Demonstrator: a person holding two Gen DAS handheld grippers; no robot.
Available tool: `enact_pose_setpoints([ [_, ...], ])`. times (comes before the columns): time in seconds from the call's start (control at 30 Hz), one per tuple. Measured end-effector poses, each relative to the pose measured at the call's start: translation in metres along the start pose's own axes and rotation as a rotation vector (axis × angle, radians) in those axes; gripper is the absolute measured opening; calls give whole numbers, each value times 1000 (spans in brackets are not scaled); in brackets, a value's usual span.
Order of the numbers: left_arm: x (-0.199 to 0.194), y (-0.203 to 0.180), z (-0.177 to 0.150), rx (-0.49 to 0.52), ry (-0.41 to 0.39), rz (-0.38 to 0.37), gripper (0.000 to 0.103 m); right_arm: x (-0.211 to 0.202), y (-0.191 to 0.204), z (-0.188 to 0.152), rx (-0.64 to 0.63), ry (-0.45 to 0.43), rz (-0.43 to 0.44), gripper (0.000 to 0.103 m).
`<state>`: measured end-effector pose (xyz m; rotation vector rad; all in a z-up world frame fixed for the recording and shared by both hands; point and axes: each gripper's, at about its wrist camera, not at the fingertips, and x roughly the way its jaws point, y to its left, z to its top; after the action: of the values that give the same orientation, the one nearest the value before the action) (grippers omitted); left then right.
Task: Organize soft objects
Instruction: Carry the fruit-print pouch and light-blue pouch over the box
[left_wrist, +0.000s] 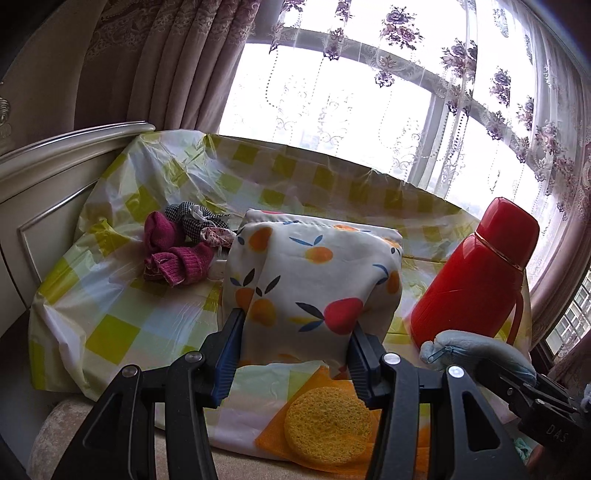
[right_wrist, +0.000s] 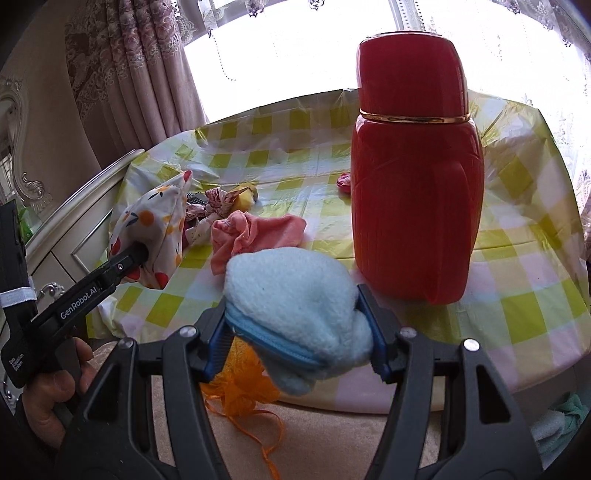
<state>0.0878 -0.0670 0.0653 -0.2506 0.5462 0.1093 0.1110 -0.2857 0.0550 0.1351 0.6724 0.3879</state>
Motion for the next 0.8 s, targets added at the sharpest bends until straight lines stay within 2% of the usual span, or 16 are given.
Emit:
enact_pose_setpoints([
  [0.2,-14,-34,-13,59,29,-64,52,-26,-24,-9,33,-15,-17,64],
  [0.4,-25,-79,-32,137,70,-153,52,-60,-60,-21,76,-23,-77,64],
  [0.8,-48,-173,-71,353,171,-380,53,-142,-159,-61,226,-27,-314,64],
])
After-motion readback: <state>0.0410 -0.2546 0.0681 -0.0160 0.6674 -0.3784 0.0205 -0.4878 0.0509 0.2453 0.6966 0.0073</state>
